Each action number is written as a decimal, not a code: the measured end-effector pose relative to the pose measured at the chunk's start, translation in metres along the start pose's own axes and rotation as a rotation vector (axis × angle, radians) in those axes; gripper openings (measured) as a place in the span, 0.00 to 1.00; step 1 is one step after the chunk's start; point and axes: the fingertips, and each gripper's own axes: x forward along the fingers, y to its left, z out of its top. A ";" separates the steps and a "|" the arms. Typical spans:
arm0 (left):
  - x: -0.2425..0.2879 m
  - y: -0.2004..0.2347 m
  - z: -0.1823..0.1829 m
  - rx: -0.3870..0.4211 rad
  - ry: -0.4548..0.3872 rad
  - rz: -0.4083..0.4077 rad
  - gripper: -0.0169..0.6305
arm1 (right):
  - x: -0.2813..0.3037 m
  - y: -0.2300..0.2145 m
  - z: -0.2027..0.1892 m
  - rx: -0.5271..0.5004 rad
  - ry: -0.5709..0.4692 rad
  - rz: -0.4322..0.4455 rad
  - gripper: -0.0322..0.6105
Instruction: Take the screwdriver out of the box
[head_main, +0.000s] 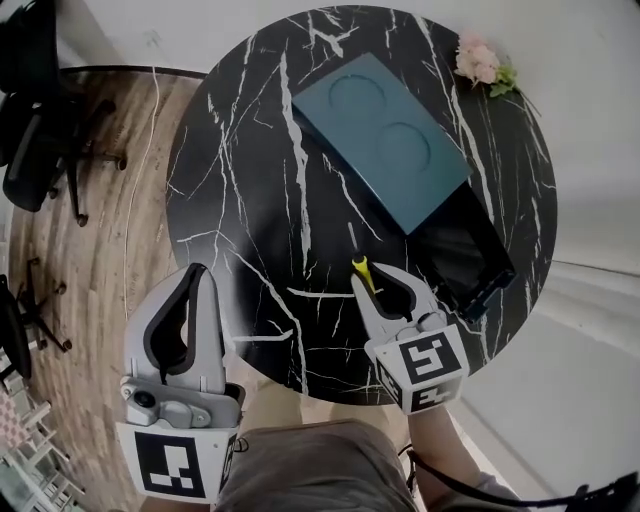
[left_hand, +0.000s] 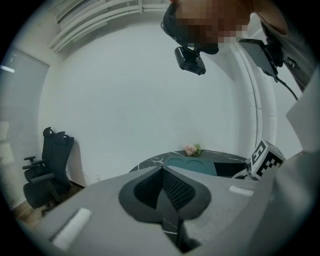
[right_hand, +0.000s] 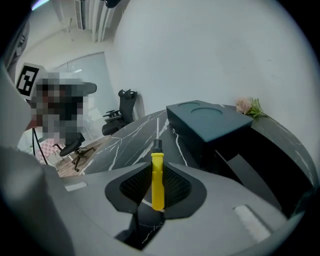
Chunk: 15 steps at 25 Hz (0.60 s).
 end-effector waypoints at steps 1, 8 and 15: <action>0.002 0.000 -0.001 -0.002 0.003 -0.004 0.03 | 0.003 -0.002 -0.003 0.008 0.015 -0.006 0.20; 0.008 0.002 0.000 -0.007 0.014 0.005 0.03 | 0.012 -0.011 -0.006 0.035 0.064 -0.009 0.20; -0.009 -0.003 0.014 -0.018 -0.004 0.051 0.03 | -0.007 -0.003 0.017 0.005 0.005 0.030 0.21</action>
